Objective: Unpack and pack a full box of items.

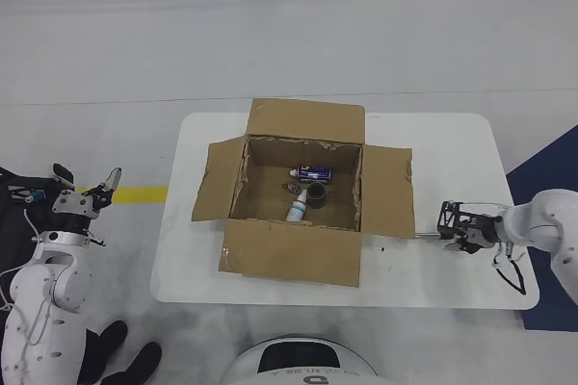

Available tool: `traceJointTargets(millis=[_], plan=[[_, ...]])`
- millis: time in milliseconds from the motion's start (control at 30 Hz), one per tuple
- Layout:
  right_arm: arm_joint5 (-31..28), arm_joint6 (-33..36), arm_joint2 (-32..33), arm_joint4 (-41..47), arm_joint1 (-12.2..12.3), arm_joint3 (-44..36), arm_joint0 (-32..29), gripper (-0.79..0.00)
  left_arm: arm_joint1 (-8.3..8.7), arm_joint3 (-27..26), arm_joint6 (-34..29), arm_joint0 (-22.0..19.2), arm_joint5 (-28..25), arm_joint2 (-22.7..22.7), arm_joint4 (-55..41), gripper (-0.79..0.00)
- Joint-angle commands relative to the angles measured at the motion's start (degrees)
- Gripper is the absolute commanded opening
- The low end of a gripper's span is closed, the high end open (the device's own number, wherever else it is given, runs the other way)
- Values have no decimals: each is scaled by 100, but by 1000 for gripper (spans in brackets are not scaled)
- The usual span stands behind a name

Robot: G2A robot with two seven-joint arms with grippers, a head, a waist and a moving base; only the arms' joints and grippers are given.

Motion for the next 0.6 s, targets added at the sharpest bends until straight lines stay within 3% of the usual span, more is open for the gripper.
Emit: traceJointTargets(millis=[0, 567], plan=[[0, -259, -163, -191, 71, 17, 65, -449, 0, 0, 0, 0, 0, 0, 0, 0], [0, -2041, -1716, -1422, 352, 489, 1088, -443, 0, 0, 0, 0, 0, 0, 0, 0]])
